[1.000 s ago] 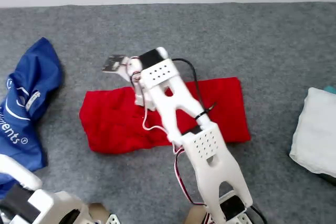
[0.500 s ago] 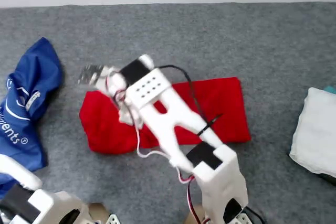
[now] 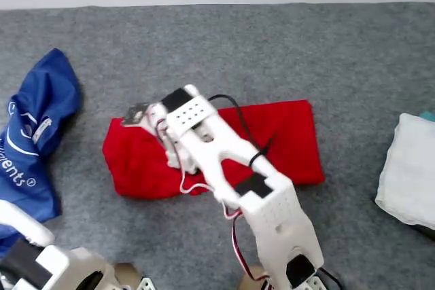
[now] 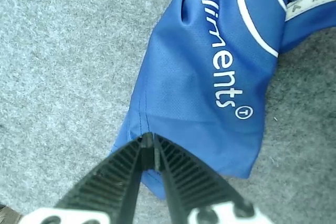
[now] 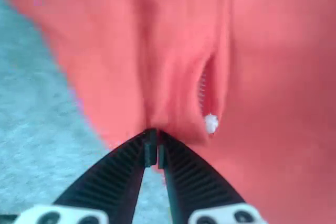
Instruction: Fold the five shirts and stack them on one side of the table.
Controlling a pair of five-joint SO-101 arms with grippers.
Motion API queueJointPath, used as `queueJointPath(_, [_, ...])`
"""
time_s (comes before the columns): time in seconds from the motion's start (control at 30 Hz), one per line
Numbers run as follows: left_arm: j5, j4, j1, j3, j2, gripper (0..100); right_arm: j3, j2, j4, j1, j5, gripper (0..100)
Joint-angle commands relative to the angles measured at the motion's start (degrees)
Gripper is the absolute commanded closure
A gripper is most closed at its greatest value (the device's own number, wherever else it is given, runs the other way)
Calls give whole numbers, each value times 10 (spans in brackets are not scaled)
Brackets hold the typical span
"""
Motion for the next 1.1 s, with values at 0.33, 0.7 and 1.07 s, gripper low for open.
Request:
queueJointPath(0.33, [-5,-4,0,-3,-8,994,-6,-117,43,-5,18,988])
queueJointPath(0.7, [-5,-4,4,-3,-8,994,23,-175,81,-87,-43,988])
queueJointPath(1.07, [-6,22,0,-7,-9,994,47,-53,-29,14,-10,988])
